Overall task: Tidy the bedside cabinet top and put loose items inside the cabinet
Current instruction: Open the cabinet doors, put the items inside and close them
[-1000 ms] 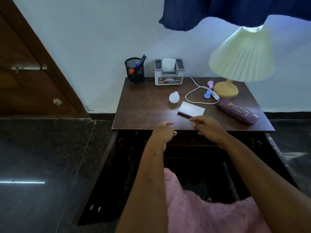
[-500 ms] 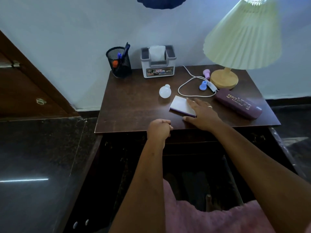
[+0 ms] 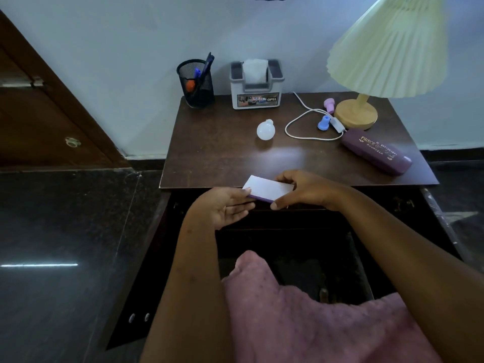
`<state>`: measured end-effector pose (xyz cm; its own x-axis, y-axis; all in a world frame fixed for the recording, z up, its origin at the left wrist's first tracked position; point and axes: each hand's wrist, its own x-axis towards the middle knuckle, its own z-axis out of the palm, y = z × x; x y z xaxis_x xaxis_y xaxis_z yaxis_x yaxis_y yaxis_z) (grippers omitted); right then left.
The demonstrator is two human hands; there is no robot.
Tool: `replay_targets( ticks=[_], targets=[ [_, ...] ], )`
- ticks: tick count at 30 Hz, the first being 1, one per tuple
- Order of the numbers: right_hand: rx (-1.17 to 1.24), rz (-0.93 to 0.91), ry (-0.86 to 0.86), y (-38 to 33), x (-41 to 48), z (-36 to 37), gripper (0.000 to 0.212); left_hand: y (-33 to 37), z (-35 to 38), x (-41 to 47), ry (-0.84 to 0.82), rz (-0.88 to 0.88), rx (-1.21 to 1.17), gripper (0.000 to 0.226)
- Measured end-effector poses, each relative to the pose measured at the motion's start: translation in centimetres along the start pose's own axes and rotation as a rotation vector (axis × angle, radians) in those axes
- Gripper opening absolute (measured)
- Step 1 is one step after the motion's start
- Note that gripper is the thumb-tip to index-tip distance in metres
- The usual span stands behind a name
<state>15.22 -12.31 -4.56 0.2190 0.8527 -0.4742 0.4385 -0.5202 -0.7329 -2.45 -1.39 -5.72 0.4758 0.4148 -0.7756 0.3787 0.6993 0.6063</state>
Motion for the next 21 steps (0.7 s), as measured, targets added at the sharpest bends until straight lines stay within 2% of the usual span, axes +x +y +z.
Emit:
replay_targets(
  ticks=[5, 8, 11, 14, 15, 18, 21],
  targets=[
    [0.328, 0.096, -0.432, 0.1, -0.2, 3.2, 0.039, -1.2, -1.9, -0.2, 0.023, -0.208, 0.21, 0.017],
    [0.448, 0.194, -0.493, 1.4, 0.3, 4.5, 0.043, -2.4, -1.6, 0.8, 0.076, -0.258, 0.254, 0.016],
    [0.547, 0.304, -0.398, 3.0, 1.4, 5.7, 0.043, -3.6, -0.6, 2.6, 0.161, -0.208, 0.244, 0.02],
    [0.677, 0.332, -0.162, 4.3, 3.3, 7.2, 0.042, -4.3, 0.4, 5.0, 0.203, -0.08, 0.113, 0.01],
    [0.719, 0.326, -0.067, 4.6, 4.1, 7.7, 0.041, -4.5, 0.7, 5.8, 0.211, -0.061, 0.091, 0.013],
    [0.815, 0.318, 0.152, 5.5, 6.5, 8.8, 0.044, -5.1, 1.9, 8.0, 0.213, -0.05, 0.219, 0.018],
    [0.84, 0.323, 0.244, 6.4, 8.5, 9.5, 0.05, -5.2, 2.6, 10.2, 0.239, -0.022, 0.344, 0.037]
  ],
)
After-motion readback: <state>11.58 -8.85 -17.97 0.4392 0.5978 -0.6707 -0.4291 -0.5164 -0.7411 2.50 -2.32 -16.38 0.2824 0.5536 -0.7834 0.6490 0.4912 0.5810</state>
